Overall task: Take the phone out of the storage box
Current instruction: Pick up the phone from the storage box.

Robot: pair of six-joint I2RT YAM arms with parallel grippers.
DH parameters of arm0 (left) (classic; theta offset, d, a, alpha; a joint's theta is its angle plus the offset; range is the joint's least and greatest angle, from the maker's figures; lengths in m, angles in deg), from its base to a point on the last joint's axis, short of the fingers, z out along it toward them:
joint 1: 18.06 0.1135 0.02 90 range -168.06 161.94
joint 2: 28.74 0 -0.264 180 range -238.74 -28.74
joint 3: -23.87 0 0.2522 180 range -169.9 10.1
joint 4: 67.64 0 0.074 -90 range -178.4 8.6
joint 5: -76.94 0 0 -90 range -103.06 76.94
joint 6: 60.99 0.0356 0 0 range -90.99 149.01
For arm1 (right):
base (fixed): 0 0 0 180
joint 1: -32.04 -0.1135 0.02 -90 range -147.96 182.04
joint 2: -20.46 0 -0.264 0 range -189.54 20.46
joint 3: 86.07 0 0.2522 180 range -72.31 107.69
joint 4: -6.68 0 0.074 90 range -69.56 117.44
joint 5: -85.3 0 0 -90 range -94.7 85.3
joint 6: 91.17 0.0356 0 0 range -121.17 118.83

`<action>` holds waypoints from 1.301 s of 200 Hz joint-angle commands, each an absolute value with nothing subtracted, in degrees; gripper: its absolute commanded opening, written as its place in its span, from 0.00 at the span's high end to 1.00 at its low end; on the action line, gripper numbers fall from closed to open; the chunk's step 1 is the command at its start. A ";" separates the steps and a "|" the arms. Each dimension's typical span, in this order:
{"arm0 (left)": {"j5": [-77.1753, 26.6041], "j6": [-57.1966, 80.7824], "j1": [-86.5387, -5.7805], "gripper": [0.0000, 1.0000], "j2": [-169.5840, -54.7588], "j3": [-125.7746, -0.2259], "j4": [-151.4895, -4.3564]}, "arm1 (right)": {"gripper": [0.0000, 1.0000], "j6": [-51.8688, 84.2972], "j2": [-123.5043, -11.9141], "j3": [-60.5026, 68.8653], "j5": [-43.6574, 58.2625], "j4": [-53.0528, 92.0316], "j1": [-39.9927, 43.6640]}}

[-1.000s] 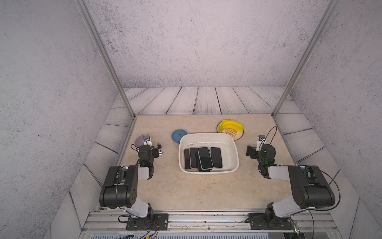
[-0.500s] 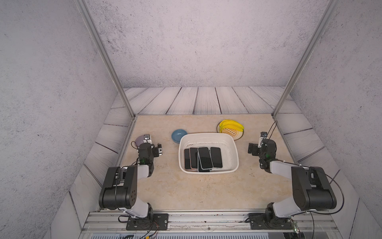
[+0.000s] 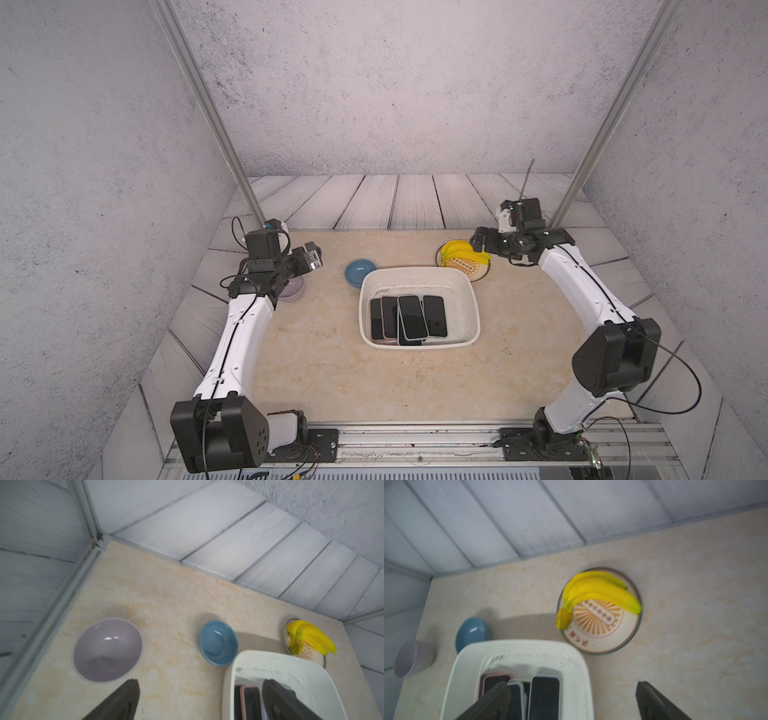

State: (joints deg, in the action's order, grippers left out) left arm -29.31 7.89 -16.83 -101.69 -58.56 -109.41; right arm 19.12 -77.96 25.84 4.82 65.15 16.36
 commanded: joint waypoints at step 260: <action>-31.47 -0.17 -39.23 0.01 -81.40 -46.32 -135.46 | 0.00 23.76 -101.31 30.27 4.88 79.60 -10.94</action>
State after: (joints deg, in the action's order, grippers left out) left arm -32.72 -1.79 -39.08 -80.31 -45.40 -134.83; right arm 25.62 -99.24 27.78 3.79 79.31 -11.42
